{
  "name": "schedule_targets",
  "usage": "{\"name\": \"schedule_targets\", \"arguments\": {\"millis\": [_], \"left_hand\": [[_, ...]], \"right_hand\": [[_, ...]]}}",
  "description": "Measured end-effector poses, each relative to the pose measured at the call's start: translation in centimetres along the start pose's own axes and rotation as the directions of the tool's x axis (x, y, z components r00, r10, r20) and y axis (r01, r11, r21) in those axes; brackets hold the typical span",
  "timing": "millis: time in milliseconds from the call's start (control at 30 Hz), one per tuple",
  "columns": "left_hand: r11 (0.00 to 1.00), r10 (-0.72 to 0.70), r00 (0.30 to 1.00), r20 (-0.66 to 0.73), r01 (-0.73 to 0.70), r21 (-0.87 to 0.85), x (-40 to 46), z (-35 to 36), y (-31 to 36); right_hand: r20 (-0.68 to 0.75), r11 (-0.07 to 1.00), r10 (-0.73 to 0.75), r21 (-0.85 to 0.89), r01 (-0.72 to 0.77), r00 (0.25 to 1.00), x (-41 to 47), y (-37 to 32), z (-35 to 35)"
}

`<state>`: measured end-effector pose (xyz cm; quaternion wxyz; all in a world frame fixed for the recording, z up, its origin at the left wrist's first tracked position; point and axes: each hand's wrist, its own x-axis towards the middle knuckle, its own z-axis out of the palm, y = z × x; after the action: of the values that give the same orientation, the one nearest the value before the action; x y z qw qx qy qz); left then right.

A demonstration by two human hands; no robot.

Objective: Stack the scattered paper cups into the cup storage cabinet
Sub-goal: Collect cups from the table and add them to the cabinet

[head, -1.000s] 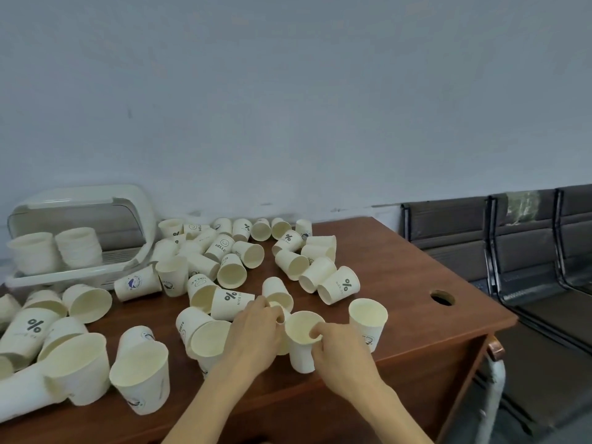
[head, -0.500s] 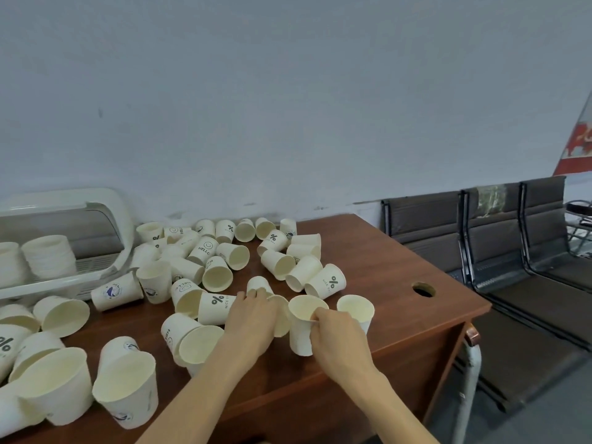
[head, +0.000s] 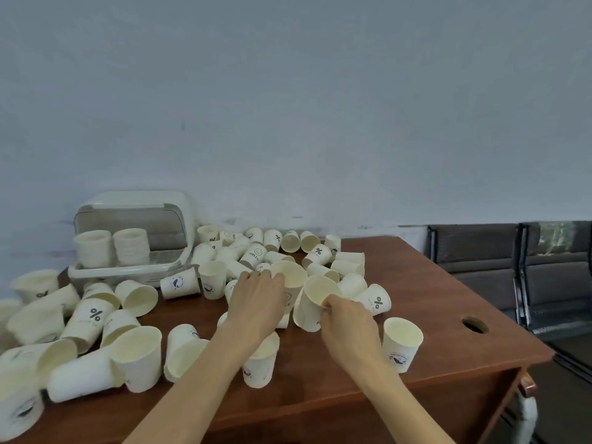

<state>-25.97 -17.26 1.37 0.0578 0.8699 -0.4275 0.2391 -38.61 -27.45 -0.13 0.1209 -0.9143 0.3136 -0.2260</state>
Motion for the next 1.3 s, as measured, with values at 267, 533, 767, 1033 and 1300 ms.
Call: {"name": "schedule_targets", "arguments": {"millis": [267,533,767,1033,1300], "left_hand": [[0.988,-0.122,0.981,-0.150,0.105,-0.115,-2.0,-1.6,-5.2],[0.974,-0.201,0.953,-0.228,0.169,-0.151,-4.3,-4.2,-11.0],[0.956,-0.291,0.927,-0.236,0.272,-0.108,-5.1,-5.0,-17.3],[0.931,-0.366,0.900,-0.236,0.354,-0.094,-4.8,-4.3,-22.9],[0.894,-0.449,0.866,-0.222,0.435,-0.112,-3.2,-1.6,-28.7]], "right_hand": [[-0.063,0.997,-0.081,0.010,0.082,0.995,0.8,-5.1,0.1],[-0.091,0.983,-0.172,0.051,0.177,0.981,2.2,-11.9,2.1],[-0.063,0.971,-0.226,0.066,0.230,0.972,3.4,-17.8,3.8],[-0.034,0.951,-0.296,0.086,0.298,0.955,6.0,-22.4,6.3],[-0.028,0.925,-0.370,0.087,0.371,0.929,9.7,-26.6,8.9]]}}
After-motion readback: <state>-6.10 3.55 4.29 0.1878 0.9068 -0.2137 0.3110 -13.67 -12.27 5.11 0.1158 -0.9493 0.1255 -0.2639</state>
